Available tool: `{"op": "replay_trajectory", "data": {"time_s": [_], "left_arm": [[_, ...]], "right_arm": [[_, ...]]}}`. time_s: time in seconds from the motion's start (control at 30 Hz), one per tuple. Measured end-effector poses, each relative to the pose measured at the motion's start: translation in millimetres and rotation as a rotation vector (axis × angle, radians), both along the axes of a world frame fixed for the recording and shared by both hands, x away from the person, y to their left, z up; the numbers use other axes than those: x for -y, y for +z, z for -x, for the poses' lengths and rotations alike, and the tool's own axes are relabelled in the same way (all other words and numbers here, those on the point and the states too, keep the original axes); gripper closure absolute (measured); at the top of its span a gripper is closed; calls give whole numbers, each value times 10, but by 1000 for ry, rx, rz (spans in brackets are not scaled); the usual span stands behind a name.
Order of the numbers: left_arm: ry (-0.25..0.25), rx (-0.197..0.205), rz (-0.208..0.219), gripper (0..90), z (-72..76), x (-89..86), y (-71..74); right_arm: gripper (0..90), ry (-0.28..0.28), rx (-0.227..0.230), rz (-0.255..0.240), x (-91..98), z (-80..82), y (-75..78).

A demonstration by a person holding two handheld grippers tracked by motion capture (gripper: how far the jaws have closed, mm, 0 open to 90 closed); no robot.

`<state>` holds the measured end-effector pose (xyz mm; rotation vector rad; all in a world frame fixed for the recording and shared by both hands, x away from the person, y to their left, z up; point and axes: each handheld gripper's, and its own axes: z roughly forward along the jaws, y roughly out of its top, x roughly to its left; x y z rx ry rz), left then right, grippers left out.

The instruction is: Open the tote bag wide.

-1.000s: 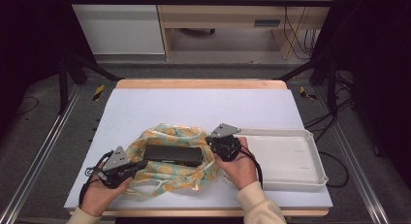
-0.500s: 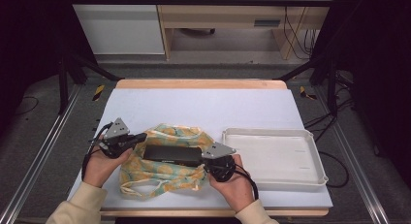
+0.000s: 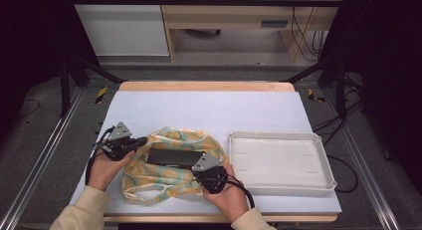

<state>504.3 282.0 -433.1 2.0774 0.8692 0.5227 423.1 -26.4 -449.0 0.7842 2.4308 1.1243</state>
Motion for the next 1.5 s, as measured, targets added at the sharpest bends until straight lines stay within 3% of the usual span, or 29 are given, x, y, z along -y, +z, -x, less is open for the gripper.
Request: {"op": "replay_trajectory", "data": {"time_s": [0.33,0.77,1.03,1.23,1.5], "left_arm": [[3,-40,-64,900,-77,78,-184],[12,-78,-146,900,-166,80,-341],[18,-47,-215,900,-126,115,-377],[38,-36,-174,900,-121,61,-355],[51,29,-65,900,-1,-71,-114]], "right_arm": [[900,-3,-54,61,-43,-54,-185],[900,-2,-76,83,-35,-86,-288],[900,-4,-72,94,2,-75,-285],[900,1,-52,83,34,-43,-247],[900,-4,-17,40,122,3,-123]]}}
